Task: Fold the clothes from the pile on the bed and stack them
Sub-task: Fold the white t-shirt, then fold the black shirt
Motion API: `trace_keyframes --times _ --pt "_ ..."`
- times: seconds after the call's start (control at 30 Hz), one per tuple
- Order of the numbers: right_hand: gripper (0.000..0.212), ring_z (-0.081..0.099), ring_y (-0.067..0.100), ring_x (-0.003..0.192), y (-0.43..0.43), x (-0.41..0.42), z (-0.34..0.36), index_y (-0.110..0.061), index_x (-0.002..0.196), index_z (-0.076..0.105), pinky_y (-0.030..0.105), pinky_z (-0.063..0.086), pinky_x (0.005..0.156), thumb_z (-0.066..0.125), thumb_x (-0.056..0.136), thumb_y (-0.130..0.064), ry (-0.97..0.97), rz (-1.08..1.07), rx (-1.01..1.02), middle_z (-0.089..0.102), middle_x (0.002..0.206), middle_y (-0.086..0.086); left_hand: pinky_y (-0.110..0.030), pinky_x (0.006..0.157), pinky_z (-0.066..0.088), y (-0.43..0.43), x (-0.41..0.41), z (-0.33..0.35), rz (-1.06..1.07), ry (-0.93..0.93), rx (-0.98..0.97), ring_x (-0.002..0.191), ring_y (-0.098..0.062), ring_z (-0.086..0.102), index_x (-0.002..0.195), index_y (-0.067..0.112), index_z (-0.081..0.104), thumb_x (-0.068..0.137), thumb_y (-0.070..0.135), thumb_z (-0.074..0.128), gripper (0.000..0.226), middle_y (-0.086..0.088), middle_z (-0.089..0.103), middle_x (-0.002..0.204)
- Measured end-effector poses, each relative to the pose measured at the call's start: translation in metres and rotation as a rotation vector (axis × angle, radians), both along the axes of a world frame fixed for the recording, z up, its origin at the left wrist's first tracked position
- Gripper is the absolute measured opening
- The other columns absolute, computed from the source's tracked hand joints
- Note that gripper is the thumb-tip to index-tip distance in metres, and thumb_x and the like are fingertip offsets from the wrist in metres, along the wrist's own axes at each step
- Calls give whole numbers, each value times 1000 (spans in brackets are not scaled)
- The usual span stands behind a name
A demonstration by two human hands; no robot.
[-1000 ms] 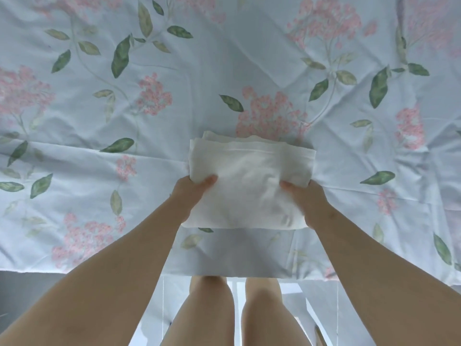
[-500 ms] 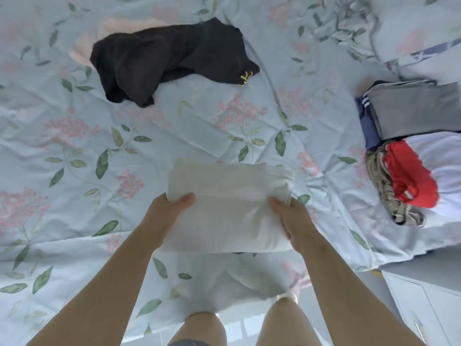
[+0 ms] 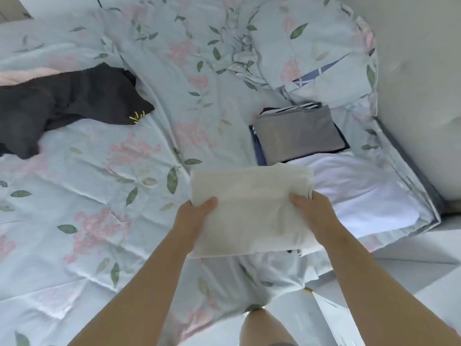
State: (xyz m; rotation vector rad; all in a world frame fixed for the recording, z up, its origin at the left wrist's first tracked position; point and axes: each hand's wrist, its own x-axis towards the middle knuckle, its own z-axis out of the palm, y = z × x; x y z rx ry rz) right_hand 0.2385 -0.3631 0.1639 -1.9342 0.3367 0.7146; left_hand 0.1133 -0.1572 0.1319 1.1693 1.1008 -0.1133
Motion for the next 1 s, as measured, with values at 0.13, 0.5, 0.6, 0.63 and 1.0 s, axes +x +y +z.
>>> trace_keyframes --times 0.13,0.5,0.6,0.63,1.0 --pt "14 58 30 90 -62 72 0 -7 100 60 35 50 73 60 88 -16 -40 -3 -70 63 99 11 -46 88 52 -64 73 -1 -2 2 -40 92 -31 65 106 7 64 81 32 72 36 -8 69 97" --pt "53 50 30 119 -58 254 6 4 134 37 34 38 93 56 90 -19 -388 84 -373 52 127 16 -35 77 52 -78 256 16 52 -52 82 86 -26 59 84 10 50 92 20 58 15 -6 56 93" --pt "77 35 38 132 -54 255 -2 -4 147 15 44 32 104 59 89 -31 -253 266 -601 35 144 19 -25 61 36 -76 267 19 -139 42 250 75 -15 43 118 6 42 95 19 51 28 -6 47 101" --pt "77 33 38 133 -50 250 -5 -7 148 17 45 31 104 59 89 -33 -234 328 -619 33 145 19 -27 68 37 -75 266 19 -234 69 338 85 -18 46 131 4 36 95 19 50 41 -9 48 116" --pt "46 38 29 126 50 166 40 -17 137 38 34 34 98 47 93 -21 -423 808 -511 37 142 6 -35 90 38 -18 201 67 -935 290 1221 114 -28 47 135 14 37 96 25 42 40 -7 51 126"
